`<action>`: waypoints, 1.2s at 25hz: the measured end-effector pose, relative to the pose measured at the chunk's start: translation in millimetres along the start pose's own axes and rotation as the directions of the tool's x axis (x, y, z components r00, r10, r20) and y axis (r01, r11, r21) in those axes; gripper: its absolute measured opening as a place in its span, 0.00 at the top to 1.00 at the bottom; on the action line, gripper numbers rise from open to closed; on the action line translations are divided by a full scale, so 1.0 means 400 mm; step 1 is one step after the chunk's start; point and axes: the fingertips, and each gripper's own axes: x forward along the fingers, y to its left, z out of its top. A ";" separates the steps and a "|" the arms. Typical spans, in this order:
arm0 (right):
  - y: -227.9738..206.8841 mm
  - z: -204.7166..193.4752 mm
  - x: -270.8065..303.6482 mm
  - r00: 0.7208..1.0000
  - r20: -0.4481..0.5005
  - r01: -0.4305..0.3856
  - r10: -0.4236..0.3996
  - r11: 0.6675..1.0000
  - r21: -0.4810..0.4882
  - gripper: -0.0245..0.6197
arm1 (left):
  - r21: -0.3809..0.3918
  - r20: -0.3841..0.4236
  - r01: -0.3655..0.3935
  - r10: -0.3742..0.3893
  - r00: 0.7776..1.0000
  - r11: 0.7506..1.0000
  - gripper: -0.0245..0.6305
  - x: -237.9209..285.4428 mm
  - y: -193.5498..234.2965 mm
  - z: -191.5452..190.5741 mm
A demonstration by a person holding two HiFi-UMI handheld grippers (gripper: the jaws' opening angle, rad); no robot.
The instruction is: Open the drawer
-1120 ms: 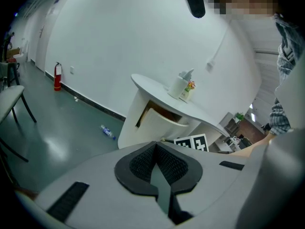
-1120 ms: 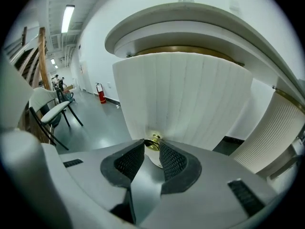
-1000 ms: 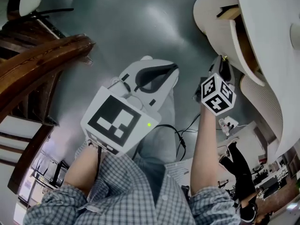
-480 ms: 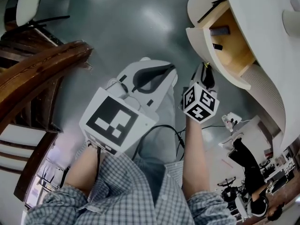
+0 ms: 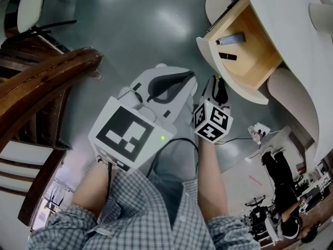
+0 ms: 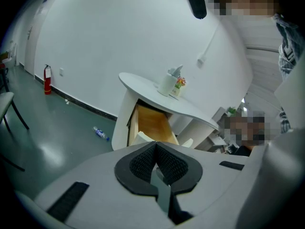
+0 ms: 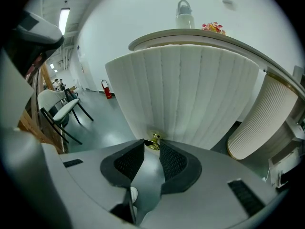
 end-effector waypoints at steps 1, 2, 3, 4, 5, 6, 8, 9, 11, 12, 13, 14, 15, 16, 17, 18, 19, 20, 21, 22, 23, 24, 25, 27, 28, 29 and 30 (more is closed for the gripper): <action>0.001 -0.005 -0.005 1.000 -0.001 -0.002 0.002 1.000 0.002 0.82 | 0.002 0.000 0.001 -0.001 1.000 1.000 0.96 -0.001 -0.004 -0.001; 0.002 -0.009 -0.009 1.000 -0.002 -0.004 0.004 1.000 0.004 0.82 | 0.003 0.001 0.002 -0.002 1.000 1.000 0.96 -0.002 -0.007 -0.001; 0.004 -0.012 -0.012 1.000 -0.003 -0.007 0.007 1.000 0.008 0.82 | 0.004 0.002 0.003 -0.003 1.000 1.000 0.96 -0.002 -0.009 -0.001; 0.005 -0.014 -0.013 1.000 -0.005 -0.009 0.009 1.000 0.013 0.82 | 0.005 0.002 0.005 -0.005 1.000 1.000 0.96 -0.003 -0.011 0.000; 0.007 -0.014 -0.014 1.000 -0.006 -0.009 0.010 1.000 0.019 0.82 | 0.006 0.002 0.006 -0.006 1.000 1.000 0.96 -0.003 -0.012 0.002; 0.008 -0.014 -0.014 1.000 -0.008 -0.008 0.008 1.000 0.025 0.82 | 0.008 0.001 0.007 -0.007 1.000 1.000 0.96 -0.002 -0.013 0.003; 0.009 -0.017 -0.018 1.000 -0.011 -0.005 0.006 0.999 0.039 0.82 | 0.011 -0.001 0.010 -0.010 1.000 1.000 0.96 -0.001 -0.020 0.003; 0.008 -0.022 -0.022 1.000 -0.013 -0.006 0.007 0.999 0.044 0.82 | 0.012 -0.002 0.011 -0.011 1.000 1.000 0.96 0.000 -0.025 0.001; 0.006 -0.032 -0.028 1.000 -0.015 -0.014 0.015 0.998 0.055 0.82 | 0.012 -0.004 0.013 -0.013 1.000 1.000 0.96 0.002 -0.036 -0.001; 0.004 -0.035 -0.029 1.000 -0.014 -0.020 0.021 0.998 0.066 0.82 | 0.012 -0.004 0.014 -0.014 1.000 1.000 0.96 0.004 -0.040 0.001; 0.003 -0.037 -0.028 0.999 -0.014 -0.030 0.031 0.996 0.085 0.82 | 0.013 -0.003 0.016 -0.016 1.000 1.000 0.96 0.005 -0.041 0.004; 0.003 -0.038 -0.025 0.999 -0.014 -0.044 0.046 0.993 0.112 0.82 | 0.016 -0.003 0.017 -0.017 1.000 1.000 0.96 0.007 -0.042 0.007; 0.004 -0.040 -0.021 0.998 -0.016 -0.063 0.066 0.988 0.139 0.81 | 0.019 -0.003 0.020 -0.020 1.000 1.000 0.96 0.007 -0.044 0.012; 0.006 -0.045 -0.018 0.996 -0.024 -0.084 0.089 0.984 0.159 0.81 | 0.023 -0.003 0.024 -0.024 1.000 0.999 0.96 0.007 -0.046 0.017; 0.008 -0.051 -0.017 0.993 -0.038 -0.104 0.111 0.980 0.167 0.81 | 0.027 -0.003 0.030 -0.029 1.000 0.999 0.96 0.005 -0.051 0.023; 0.012 -0.059 -0.019 0.990 -0.055 -0.120 0.131 0.979 0.166 0.81 | 0.029 -0.004 0.035 -0.035 0.999 0.999 0.96 0.002 -0.057 0.028; 0.014 -0.067 -0.023 0.987 -0.072 -0.131 0.144 0.979 0.159 0.81 | 0.031 -0.004 0.039 -0.039 0.999 0.999 0.96 -0.002 -0.063 0.034; 0.016 -0.073 -0.029 0.985 -0.084 -0.137 0.151 0.979 0.152 0.81 | 0.033 -0.003 0.042 -0.042 0.999 0.999 0.96 -0.005 -0.069 0.040; 0.016 -0.076 -0.037 0.984 -0.092 -0.139 0.154 0.979 0.151 0.81 | 0.034 -0.001 0.046 -0.046 0.999 0.998 0.96 -0.007 -0.074 0.047; 0.016 -0.076 -0.045 0.983 -0.095 -0.140 0.155 0.978 0.154 0.81 | 0.035 0.001 0.049 -0.049 0.999 0.998 0.96 -0.009 -0.079 0.055; 0.015 -0.075 -0.056 0.983 -0.096 -0.141 0.157 0.977 0.158 0.81 | 0.033 0.004 0.054 -0.054 0.999 0.998 0.96 -0.011 -0.085 0.064; 0.014 -0.072 -0.067 0.983 -0.095 -0.142 0.158 0.977 0.159 0.81 | 0.032 0.006 0.060 -0.060 0.998 0.998 0.96 -0.014 -0.092 0.073; 0.013 -0.066 -0.078 0.983 -0.092 -0.142 0.158 0.977 0.159 0.81 | 0.034 0.007 0.068 -0.068 0.998 0.997 0.96 -0.018 -0.101 0.084; 0.006 -0.047 -0.101 0.985 -0.076 -0.139 0.152 0.978 0.156 0.82 | 0.056 0.005 0.087 -0.088 0.996 0.995 0.96 -0.026 -0.122 0.105; 0.001 -0.034 -0.113 0.987 -0.063 -0.137 0.148 0.979 0.154 0.83 | 0.071 0.000 0.094 -0.094 0.996 0.993 0.96 -0.031 -0.131 0.115; -0.003 -0.021 -0.127 0.988 -0.049 -0.136 0.145 0.979 0.152 0.86 | 0.083 -0.007 0.095 -0.094 0.996 0.992 0.96 -0.036 -0.139 0.124; -0.009 -0.010 -0.141 0.989 -0.038 -0.138 0.145 0.980 0.147 0.89 | 0.089 -0.014 0.091 -0.090 0.996 0.992 0.96 -0.041 -0.146 0.132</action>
